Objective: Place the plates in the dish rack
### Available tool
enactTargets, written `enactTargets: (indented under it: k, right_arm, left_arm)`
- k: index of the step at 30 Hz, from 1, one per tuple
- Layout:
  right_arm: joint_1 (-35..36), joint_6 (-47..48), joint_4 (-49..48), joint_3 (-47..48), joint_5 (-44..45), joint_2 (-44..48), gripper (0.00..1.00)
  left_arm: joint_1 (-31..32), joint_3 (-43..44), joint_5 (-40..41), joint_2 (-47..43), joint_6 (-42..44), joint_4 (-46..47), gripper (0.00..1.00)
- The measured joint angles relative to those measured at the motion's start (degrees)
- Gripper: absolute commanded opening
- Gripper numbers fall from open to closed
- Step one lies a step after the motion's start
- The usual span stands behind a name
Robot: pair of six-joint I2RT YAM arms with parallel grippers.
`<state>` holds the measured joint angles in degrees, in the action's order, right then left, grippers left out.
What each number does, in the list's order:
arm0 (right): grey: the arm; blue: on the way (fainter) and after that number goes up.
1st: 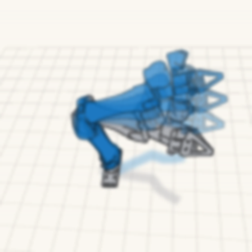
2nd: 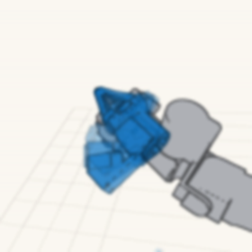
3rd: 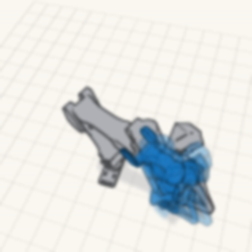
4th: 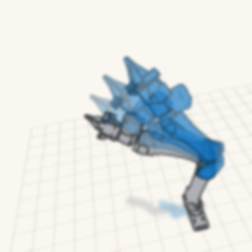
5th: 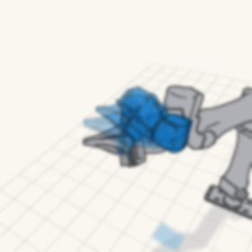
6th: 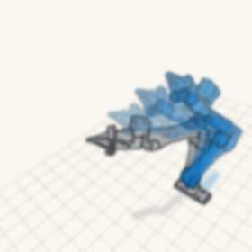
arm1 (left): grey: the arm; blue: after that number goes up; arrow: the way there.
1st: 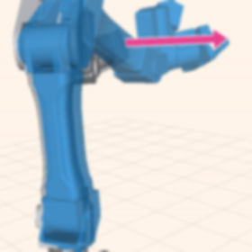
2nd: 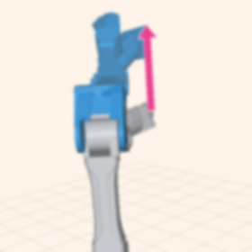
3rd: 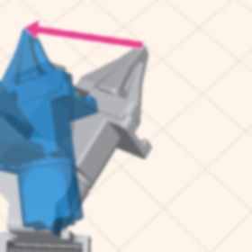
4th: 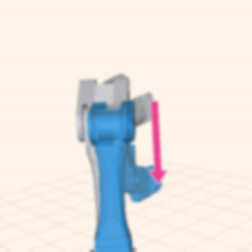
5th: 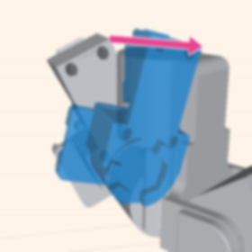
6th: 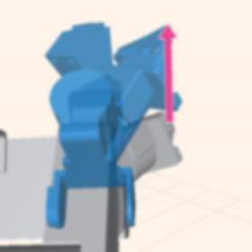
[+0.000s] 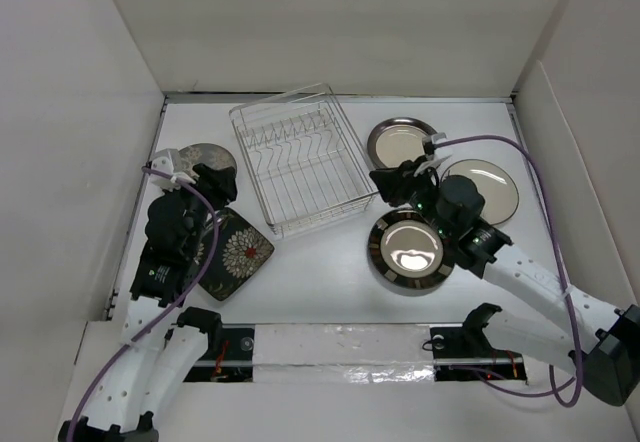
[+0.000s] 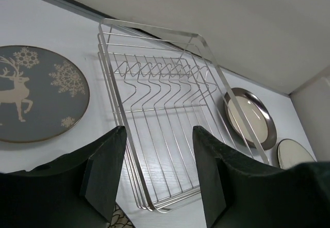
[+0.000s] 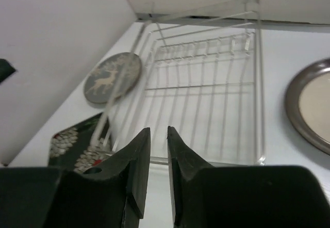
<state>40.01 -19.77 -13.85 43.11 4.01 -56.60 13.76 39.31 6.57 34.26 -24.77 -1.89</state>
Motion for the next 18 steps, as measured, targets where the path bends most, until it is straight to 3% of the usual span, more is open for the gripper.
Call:
enactTargets:
  k: [6,9,12,13,14,16,18]
  right_arm:
    - [-3.58,-2.8,-0.79,-5.14,-5.62,1.05,0.38]
    - [-3.58,-3.87,-1.92,-6.8,-8.5,0.81,0.38]
    - [-3.58,-4.72,-3.82,-8.5,-10.97,0.68,0.18]
    - [-3.58,-4.96,-4.46,-9.22,-11.56,0.87,0.12]
    - [-3.58,-5.31,-4.74,-9.79,-11.93,1.16,0.02]
    - [-3.58,-5.57,-5.01,-11.67,-12.46,2.8,0.0]
    - [-3.58,-5.53,-4.74,-12.17,-12.33,4.39,0.0]
  left_arm:
    - [0.0,0.04,4.31,3.82,-5.01,0.44,0.57]
    - [0.0,2.03,6.23,8.41,-7.06,-1.44,0.49]
    - [-0.52,4.26,7.37,12.94,-8.37,-2.78,0.26]
    - [-1.22,4.59,7.26,13.94,-8.61,-3.19,0.1]
    - [-2.29,4.87,6.93,14.8,-9.07,-3.69,0.01]
    - [-4.94,5.14,5.4,15.76,-9.38,-4.22,0.0]
    - [-11.5,5.22,2.08,17.4,-10.73,-4.48,0.0]
